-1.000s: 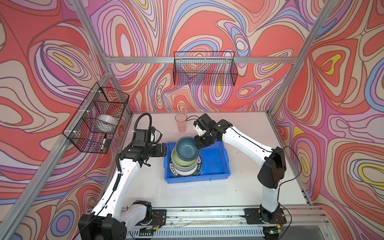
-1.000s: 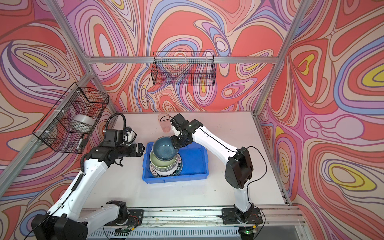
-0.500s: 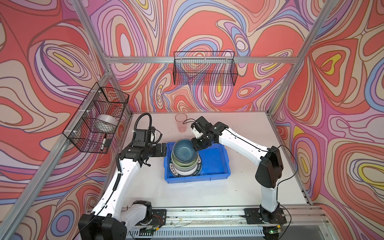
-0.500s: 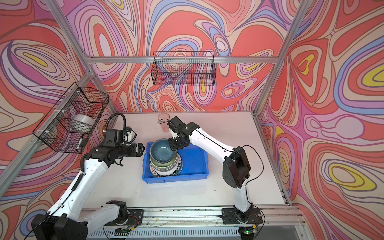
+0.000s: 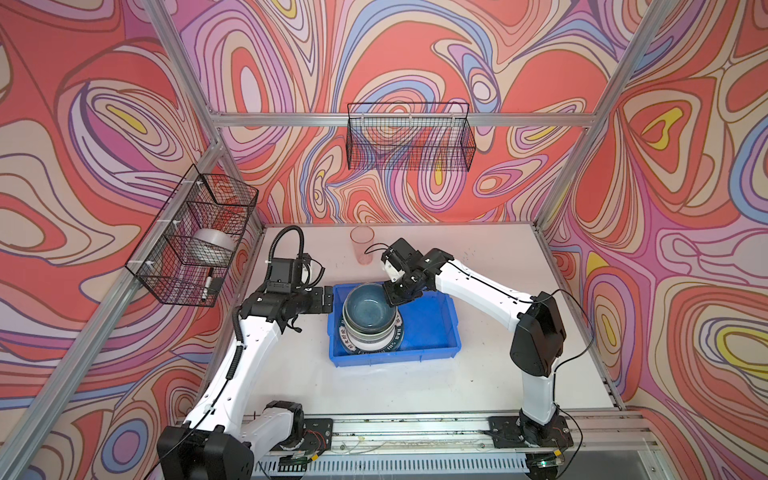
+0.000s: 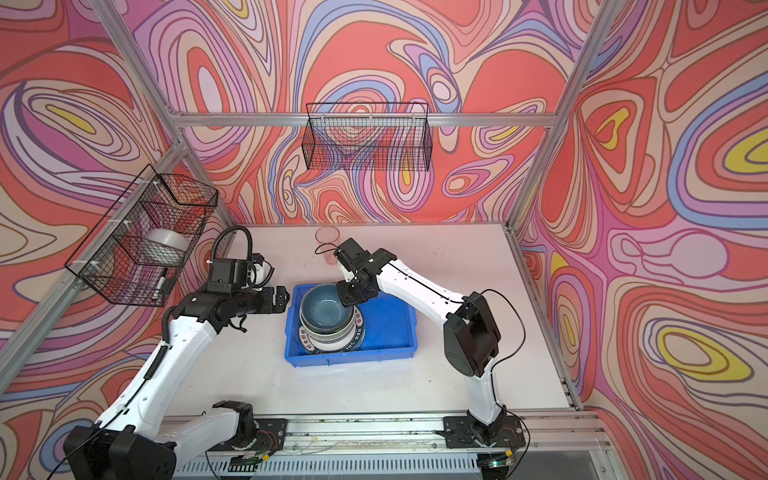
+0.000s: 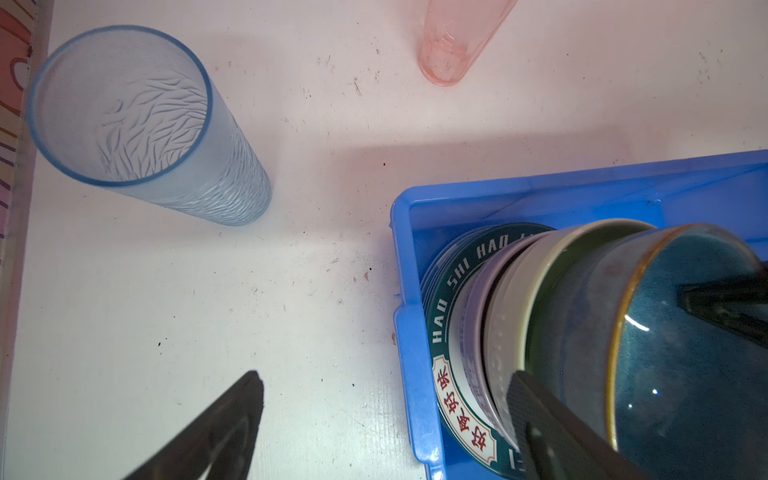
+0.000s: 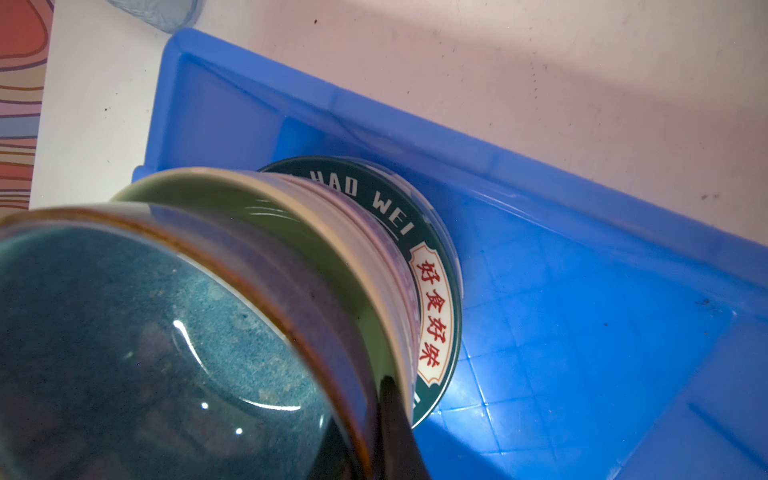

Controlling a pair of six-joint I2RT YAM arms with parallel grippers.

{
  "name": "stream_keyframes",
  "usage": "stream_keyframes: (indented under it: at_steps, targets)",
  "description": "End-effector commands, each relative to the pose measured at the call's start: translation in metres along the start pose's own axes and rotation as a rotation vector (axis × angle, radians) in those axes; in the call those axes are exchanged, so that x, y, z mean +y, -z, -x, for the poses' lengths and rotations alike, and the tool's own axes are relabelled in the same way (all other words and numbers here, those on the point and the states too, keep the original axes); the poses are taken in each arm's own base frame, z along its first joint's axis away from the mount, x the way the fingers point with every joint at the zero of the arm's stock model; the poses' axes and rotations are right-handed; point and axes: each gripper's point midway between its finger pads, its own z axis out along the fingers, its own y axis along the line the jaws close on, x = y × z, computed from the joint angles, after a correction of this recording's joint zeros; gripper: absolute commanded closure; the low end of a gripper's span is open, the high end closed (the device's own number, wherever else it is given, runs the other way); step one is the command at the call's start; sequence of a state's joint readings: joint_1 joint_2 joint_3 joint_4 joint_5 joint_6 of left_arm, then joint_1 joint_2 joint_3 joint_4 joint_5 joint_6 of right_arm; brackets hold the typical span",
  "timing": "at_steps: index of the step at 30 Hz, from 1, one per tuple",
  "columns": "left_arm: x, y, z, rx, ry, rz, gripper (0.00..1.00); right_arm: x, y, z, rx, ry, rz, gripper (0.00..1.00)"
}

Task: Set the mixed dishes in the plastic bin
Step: 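Lift the dark teal bowl with the right gripper and carry it over the bin, then lower the dark teal bowl onto the pale green bowl and open the right gripper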

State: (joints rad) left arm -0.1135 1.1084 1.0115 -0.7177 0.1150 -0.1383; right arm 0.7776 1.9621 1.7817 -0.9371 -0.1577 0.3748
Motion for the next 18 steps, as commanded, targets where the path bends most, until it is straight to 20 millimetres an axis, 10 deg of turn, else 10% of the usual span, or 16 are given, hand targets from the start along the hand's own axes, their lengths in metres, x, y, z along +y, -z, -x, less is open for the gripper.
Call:
stream_keyframes:
  at_steps: [1,18]
  targets:
    - [-0.0001,-0.0022,-0.0113,0.046,-0.005,0.001,0.05,0.0119,0.0002,0.0118,-0.045,-0.004,0.043,1.0]
    - [-0.0001,-0.0009,-0.0093,0.036,0.0,0.002,0.05,0.0112,0.0,0.0114,-0.043,0.006,0.018,0.83]
